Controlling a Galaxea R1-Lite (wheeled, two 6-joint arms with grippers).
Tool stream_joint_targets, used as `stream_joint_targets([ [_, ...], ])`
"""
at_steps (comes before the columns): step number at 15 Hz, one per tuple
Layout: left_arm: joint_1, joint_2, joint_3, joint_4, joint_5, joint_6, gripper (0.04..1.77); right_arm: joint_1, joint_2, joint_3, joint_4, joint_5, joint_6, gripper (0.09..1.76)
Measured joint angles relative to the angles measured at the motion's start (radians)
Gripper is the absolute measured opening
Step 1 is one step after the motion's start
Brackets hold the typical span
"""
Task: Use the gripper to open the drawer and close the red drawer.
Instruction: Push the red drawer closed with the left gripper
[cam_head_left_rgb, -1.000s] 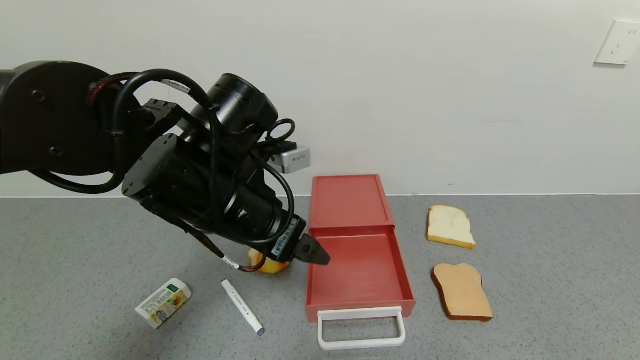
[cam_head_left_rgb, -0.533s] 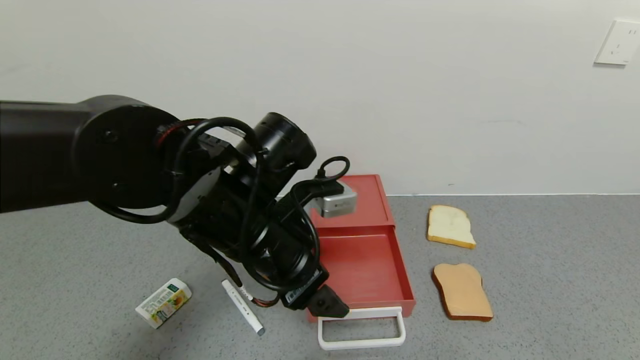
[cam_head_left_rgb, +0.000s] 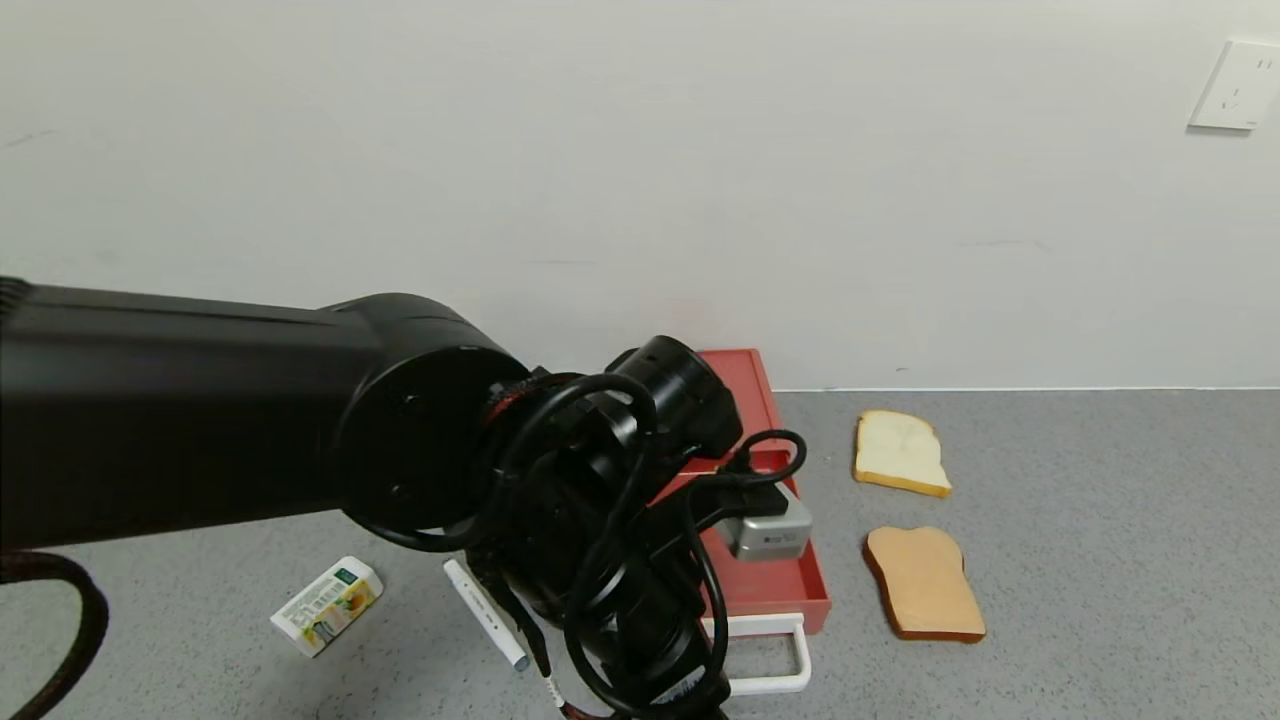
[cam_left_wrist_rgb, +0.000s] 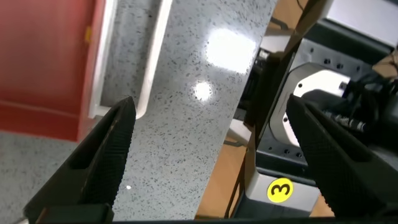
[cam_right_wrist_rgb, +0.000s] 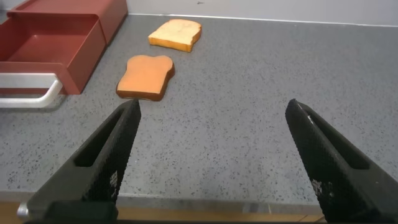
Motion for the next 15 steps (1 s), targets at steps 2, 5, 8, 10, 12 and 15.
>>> stream_joint_targets([
  [2,-0.02,0.014,0.02,0.0,-0.014,0.032,1.74,0.0,0.0,0.0,0.0,0.0,0.0,1.71],
  [5,-0.069,0.033,0.044,-0.001,-0.014,0.037,1.74,0.0,0.0,0.0,0.0,0.0,0.0,1.71],
  [8,-0.101,0.062,0.057,-0.006,-0.009,0.04,1.74,0.0,0.0,0.0,0.0,0.0,0.0,1.71],
  [10,-0.123,0.081,0.06,-0.006,-0.003,0.041,1.74,0.0,0.0,0.0,0.0,0.0,0.0,1.71],
  [12,-0.137,0.103,0.057,-0.007,0.002,0.046,1.74,0.0,0.0,0.0,0.0,0.0,0.0,1.71],
  [15,-0.159,0.138,0.052,-0.032,0.069,0.051,1.74,0.0,0.0,0.0,0.0,0.0,0.0,1.71],
])
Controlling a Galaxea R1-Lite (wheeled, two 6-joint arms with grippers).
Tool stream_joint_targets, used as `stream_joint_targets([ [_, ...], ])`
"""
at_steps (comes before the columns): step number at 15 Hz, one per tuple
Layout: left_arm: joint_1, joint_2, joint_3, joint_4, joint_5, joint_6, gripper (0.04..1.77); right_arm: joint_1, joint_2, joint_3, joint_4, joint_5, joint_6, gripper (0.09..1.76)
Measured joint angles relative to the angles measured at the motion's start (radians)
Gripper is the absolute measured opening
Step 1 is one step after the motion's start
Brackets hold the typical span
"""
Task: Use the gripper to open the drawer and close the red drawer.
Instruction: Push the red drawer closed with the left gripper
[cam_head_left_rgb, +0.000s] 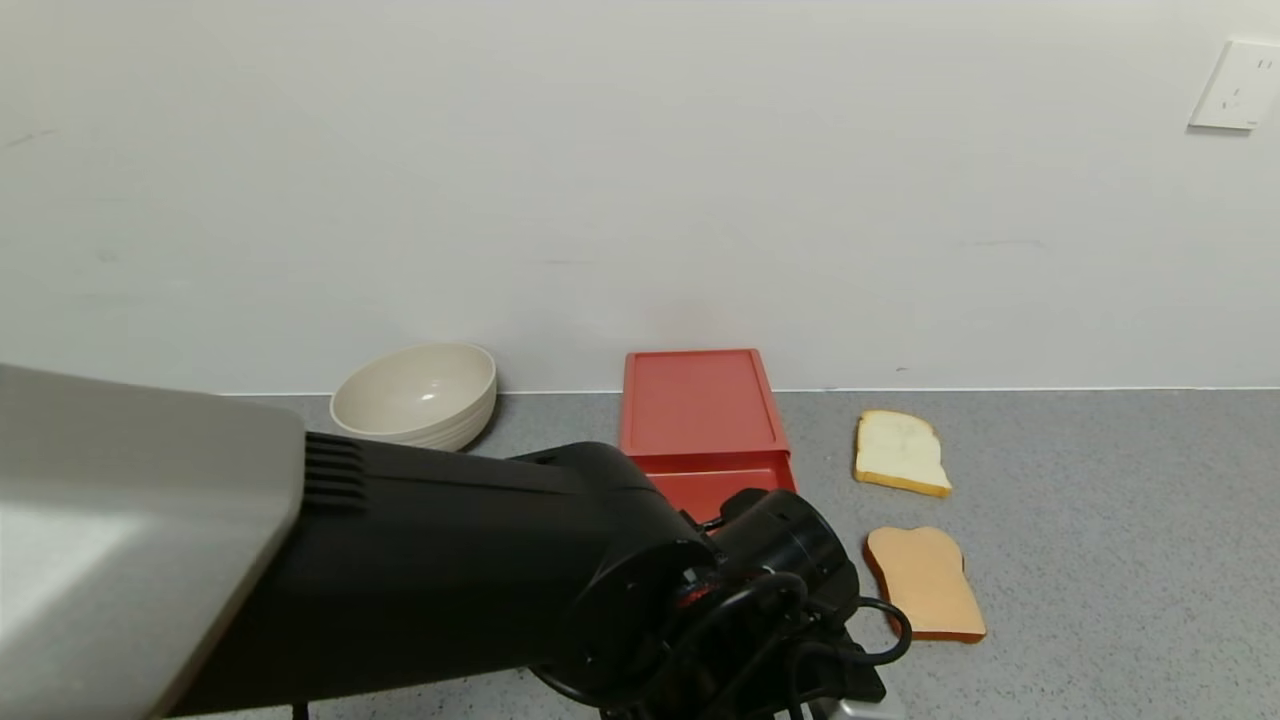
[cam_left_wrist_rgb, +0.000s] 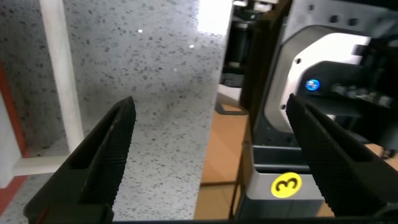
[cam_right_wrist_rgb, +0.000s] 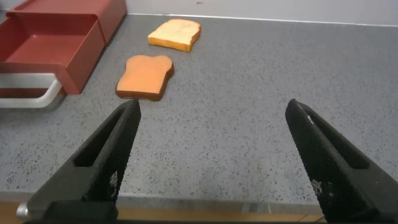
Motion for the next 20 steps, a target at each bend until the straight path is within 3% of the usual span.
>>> stream_joint_targets([
  [5,-0.026,0.056,-0.02,-0.011,0.08,0.0,1.74,0.0,0.0,0.0,0.0,0.0,0.0,1.71],
  [11,-0.037,0.081,-0.029,-0.012,0.083,-0.001,1.74,0.0,0.0,0.0,0.0,0.0,0.0,1.71],
  [14,-0.038,0.093,-0.027,-0.061,0.135,-0.001,1.74,0.0,0.0,0.0,0.0,0.0,0.0,1.71],
  [20,-0.039,0.114,-0.018,-0.086,0.143,-0.001,1.74,0.0,0.0,0.0,0.0,0.0,0.0,1.71],
])
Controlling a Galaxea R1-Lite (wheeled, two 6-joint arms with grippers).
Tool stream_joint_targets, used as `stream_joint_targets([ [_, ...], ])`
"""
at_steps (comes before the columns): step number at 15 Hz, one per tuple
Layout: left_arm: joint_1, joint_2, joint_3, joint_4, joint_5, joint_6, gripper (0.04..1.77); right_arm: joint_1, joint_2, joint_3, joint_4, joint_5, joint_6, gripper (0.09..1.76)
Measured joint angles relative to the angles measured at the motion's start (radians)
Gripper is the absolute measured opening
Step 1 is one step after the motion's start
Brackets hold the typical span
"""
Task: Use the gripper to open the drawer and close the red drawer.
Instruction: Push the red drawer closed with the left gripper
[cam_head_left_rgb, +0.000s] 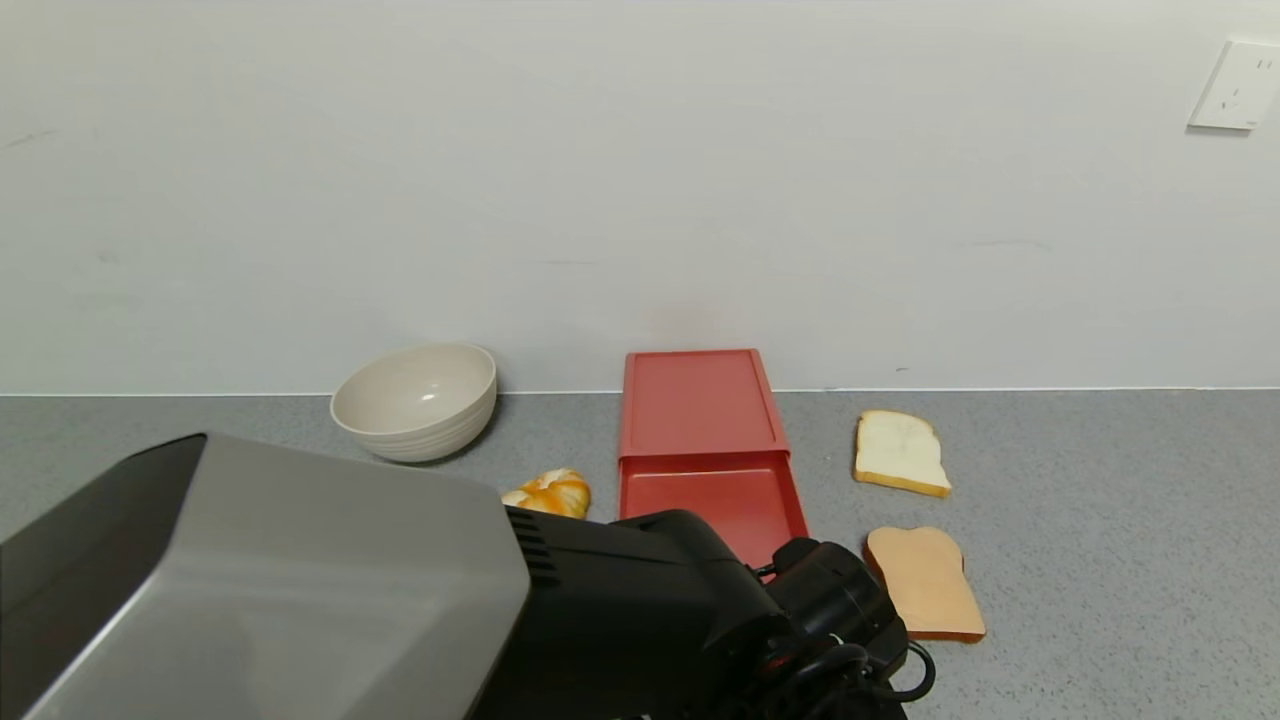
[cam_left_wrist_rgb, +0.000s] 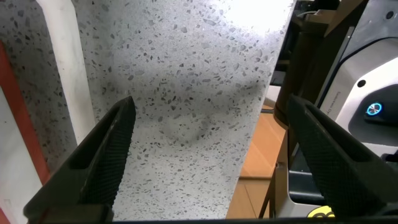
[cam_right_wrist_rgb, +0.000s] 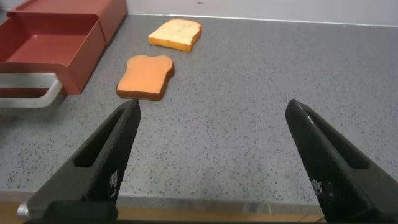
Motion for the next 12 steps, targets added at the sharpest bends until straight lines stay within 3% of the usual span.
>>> stream_joint_targets([
  [4,0.0,0.008,-0.002,-0.001,0.01,0.0,1.74,0.0,0.0,0.0,0.0,0.0,0.0,1.71],
  [12,0.004,0.024,-0.01,-0.012,0.089,0.001,1.74,0.0,0.0,0.0,0.0,0.0,0.0,1.71],
])
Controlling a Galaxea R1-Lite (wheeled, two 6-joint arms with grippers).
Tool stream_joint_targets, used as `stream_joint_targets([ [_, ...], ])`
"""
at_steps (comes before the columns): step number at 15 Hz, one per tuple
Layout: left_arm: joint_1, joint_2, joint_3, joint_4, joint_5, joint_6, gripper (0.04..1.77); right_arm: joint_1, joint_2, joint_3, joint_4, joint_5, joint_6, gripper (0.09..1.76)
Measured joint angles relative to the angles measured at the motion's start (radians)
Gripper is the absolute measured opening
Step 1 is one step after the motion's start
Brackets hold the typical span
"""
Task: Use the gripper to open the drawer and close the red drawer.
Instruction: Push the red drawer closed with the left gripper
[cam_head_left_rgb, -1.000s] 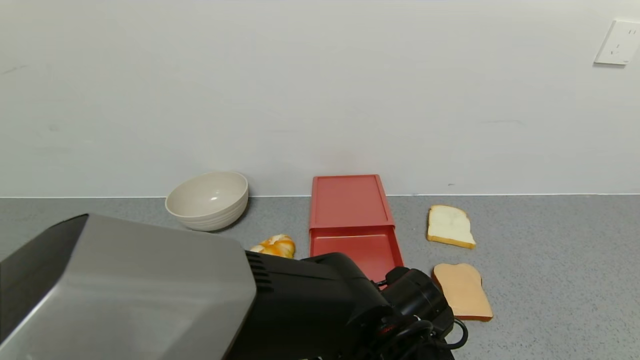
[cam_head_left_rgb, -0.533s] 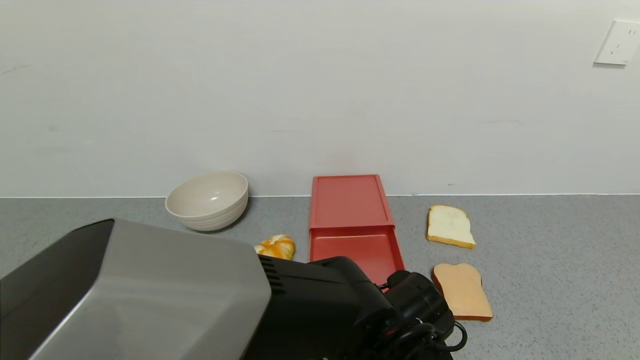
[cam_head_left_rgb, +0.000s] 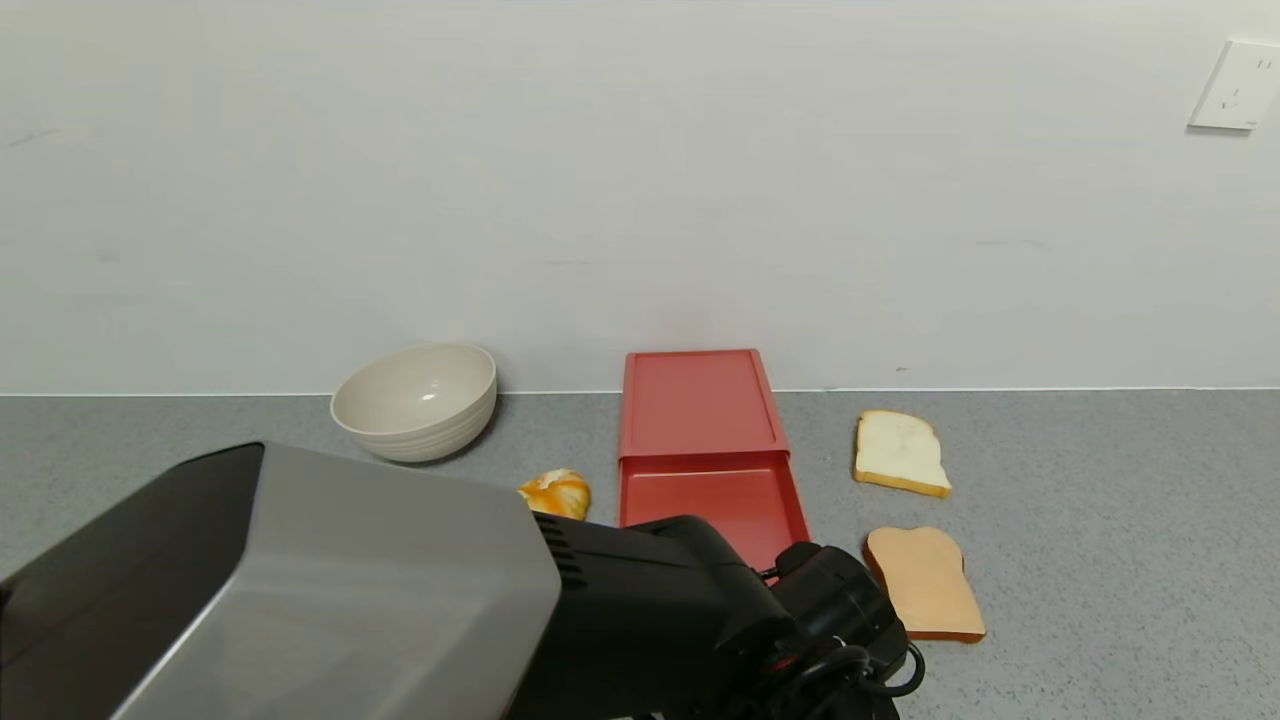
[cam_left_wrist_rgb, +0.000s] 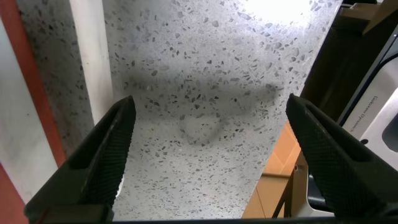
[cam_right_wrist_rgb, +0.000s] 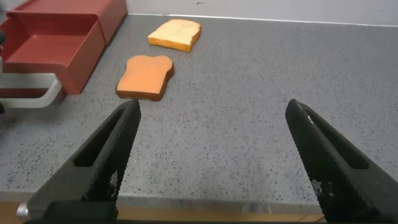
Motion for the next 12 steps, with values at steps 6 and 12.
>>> stream_joint_targets([
  [6,0.023,0.011,0.002,-0.072,0.045,0.049,1.74,0.0,0.0,0.0,0.0,0.0,0.0,1.71],
  [12,0.055,0.012,-0.019,-0.069,0.107,0.118,1.73,0.0,0.0,0.0,0.0,0.0,0.0,1.71],
])
